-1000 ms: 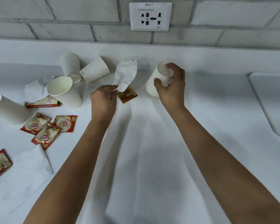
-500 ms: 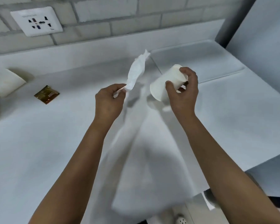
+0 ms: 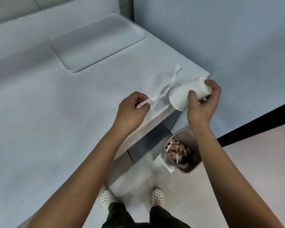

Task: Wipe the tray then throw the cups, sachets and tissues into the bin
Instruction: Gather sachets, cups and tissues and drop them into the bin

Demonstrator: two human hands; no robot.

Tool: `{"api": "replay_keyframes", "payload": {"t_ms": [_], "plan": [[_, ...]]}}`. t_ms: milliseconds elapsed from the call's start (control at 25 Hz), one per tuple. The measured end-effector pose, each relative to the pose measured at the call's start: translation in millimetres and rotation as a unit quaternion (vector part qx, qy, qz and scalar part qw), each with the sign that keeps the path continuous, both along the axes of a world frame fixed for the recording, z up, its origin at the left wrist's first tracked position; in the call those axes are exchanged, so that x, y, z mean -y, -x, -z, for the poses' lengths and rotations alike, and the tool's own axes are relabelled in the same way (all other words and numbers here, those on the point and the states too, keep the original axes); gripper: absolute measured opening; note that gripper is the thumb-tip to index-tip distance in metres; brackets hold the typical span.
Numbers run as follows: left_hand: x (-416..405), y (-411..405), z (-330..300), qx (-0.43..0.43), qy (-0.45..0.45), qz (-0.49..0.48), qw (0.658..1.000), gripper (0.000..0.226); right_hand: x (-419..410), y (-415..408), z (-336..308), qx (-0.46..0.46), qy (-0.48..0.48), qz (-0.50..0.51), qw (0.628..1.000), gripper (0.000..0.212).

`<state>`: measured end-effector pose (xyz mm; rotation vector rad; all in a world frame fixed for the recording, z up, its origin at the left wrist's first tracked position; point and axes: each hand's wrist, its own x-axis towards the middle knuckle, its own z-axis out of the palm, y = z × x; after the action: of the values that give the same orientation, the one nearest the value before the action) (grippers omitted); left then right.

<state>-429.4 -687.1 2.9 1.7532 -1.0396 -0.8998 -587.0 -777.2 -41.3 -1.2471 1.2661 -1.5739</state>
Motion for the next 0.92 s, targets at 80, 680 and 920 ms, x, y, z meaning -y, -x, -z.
{"api": "replay_keyframes", "payload": {"t_ms": [80, 680, 920], "plan": [[5.6, 46.6, 18.4, -0.017, -0.041, 0.048, 0.998, 0.017, 0.8, 54.1, 30.1, -0.017, -0.045, 0.012, 0.999, 0.039], [46.7, 164.1, 239.2, -0.233, -0.431, -0.016, 0.872, 0.032, -38.4, 160.0, 240.1, -0.12, -0.34, 0.012, 0.933, 0.045], [62.5, 157.2, 270.0, -0.306, -0.473, -0.014, 0.826, 0.039, -21.8, 161.0, 275.7, -0.26, -0.352, -0.092, 0.894, 0.062]]}}
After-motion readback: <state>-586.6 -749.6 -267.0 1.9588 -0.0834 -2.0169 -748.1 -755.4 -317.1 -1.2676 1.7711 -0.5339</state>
